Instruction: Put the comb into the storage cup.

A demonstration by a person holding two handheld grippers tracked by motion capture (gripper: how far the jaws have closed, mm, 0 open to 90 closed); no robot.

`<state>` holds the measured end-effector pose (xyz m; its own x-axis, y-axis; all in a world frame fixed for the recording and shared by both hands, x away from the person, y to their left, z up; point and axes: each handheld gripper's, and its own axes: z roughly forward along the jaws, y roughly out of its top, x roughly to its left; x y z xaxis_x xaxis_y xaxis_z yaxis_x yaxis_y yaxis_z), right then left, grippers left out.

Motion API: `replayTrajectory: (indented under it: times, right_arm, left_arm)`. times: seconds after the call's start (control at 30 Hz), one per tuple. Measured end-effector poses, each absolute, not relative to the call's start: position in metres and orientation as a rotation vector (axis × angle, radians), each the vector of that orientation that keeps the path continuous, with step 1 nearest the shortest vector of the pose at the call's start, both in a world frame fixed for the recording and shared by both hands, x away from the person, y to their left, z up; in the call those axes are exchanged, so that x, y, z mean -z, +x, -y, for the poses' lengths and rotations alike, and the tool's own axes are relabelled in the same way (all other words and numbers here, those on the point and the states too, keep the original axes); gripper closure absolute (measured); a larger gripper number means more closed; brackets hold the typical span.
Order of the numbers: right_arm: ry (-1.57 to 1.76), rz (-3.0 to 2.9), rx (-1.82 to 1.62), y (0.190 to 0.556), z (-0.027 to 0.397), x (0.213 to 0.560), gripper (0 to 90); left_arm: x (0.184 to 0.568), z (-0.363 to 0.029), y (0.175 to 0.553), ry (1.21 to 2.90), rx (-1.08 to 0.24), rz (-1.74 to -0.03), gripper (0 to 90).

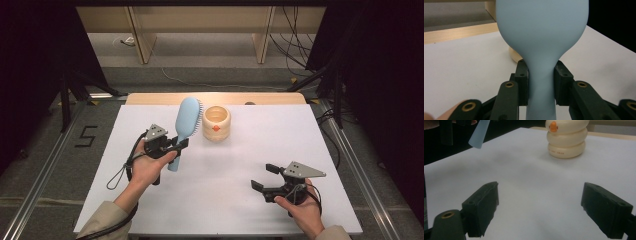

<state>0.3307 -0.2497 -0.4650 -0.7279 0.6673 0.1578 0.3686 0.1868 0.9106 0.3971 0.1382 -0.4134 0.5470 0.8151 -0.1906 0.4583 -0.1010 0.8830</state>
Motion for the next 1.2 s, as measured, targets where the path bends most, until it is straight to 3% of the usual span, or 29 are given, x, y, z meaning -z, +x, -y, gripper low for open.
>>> replayTrajectory:
  times: [1.2]
  right_arm:
    - [0.985, -2.173, -1.578, 0.333, 0.223, 0.466, 15.9]
  left_arm:
    - [0.423, -0.109, 0.386, 1.762, -0.4, -0.995, 69.3]
